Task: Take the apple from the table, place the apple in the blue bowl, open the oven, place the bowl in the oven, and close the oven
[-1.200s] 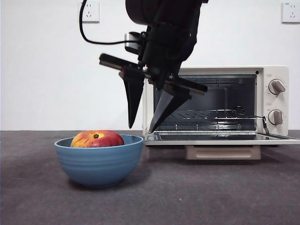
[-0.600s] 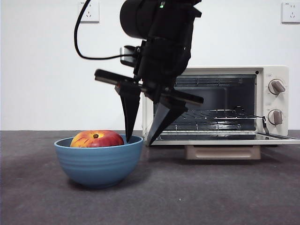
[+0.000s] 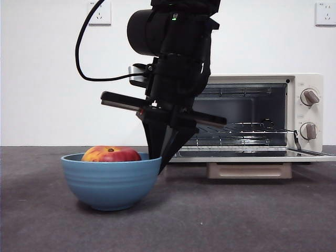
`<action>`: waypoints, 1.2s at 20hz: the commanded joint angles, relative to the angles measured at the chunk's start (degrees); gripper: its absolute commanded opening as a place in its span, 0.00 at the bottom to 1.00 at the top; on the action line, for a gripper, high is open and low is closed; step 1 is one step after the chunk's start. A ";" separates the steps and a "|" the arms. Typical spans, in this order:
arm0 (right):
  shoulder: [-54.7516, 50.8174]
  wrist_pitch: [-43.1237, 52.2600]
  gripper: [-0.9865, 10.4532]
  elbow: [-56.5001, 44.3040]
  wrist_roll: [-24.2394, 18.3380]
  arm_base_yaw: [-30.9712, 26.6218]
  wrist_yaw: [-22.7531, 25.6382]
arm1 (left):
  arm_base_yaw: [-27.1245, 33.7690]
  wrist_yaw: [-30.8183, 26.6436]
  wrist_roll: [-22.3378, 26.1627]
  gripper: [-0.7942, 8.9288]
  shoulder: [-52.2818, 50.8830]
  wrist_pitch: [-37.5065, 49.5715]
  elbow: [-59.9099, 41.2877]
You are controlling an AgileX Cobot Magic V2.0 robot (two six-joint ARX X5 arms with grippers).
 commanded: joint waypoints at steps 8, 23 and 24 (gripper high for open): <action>-2.84 -10.80 0.08 12.70 -3.58 -7.50 6.80 | 0.11 -0.39 1.81 0.07 2.89 1.92 -0.44; -2.84 -6.47 0.08 12.83 -0.24 -29.51 5.55 | 0.11 -0.37 6.21 0.07 10.84 5.31 -0.44; -2.84 -5.90 0.08 12.83 0.15 -30.75 4.83 | 0.11 -0.35 6.23 0.07 11.34 5.31 -0.44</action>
